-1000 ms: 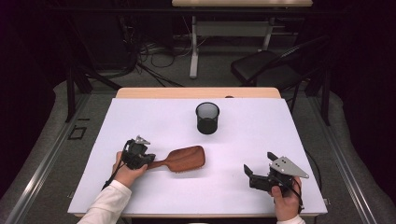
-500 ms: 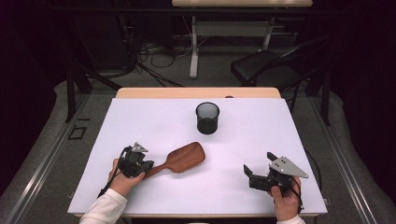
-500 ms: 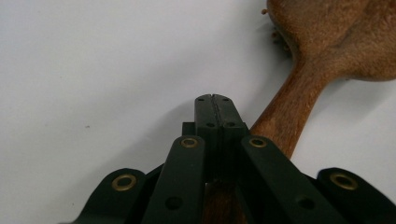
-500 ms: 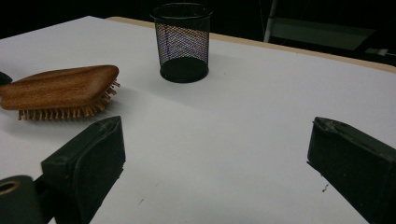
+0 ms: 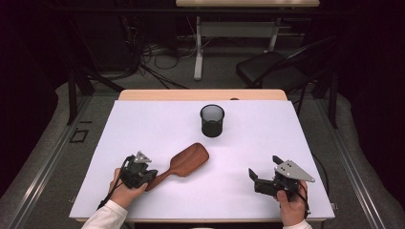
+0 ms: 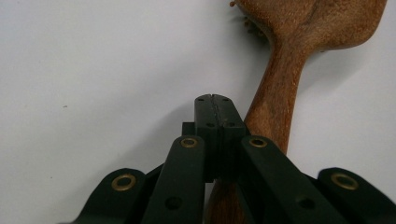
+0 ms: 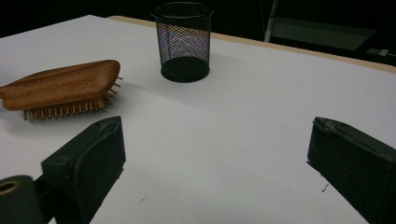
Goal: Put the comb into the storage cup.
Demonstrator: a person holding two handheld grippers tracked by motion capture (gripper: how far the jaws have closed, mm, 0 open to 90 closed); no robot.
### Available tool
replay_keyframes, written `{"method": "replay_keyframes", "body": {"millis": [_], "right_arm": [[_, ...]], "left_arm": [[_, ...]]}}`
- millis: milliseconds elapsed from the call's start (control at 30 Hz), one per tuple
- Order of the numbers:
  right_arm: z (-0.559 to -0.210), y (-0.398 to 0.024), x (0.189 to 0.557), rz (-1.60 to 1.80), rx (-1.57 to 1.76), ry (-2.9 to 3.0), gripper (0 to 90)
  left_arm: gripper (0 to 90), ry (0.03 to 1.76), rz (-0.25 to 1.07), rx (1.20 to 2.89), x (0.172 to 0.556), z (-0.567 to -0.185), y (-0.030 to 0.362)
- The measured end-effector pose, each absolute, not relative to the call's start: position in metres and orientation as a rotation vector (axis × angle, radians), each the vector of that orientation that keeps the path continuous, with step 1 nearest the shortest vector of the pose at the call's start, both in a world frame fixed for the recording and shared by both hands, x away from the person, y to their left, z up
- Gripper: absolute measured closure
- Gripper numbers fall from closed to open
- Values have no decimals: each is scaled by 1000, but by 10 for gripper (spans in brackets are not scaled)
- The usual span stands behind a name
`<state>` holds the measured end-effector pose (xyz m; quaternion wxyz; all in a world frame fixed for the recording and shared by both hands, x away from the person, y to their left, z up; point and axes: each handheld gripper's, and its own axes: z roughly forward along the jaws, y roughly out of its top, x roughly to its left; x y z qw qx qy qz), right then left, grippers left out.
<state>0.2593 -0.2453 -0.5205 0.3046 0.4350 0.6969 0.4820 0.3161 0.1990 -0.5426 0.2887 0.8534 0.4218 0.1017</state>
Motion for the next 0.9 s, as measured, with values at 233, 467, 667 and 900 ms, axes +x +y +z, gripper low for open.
{"method": "replay_keyframes", "body": {"millis": [233,467,667,900], "right_arm": [[-520,-245,259,1275,1152,1845,39],[-520,-245,259,1274,1151,1846,39],[-520,-245,259,1269,1150,1848,39],[-521,-245,260,1267,1150,1853,39]], "left_arm": [[900,1108,258,2287,312,-542,197],[900,1100,268,2290,310,-542,195],[900,1097,272,2293,310,-543,195],[864,1088,296,2298,311,-544,194]]}}
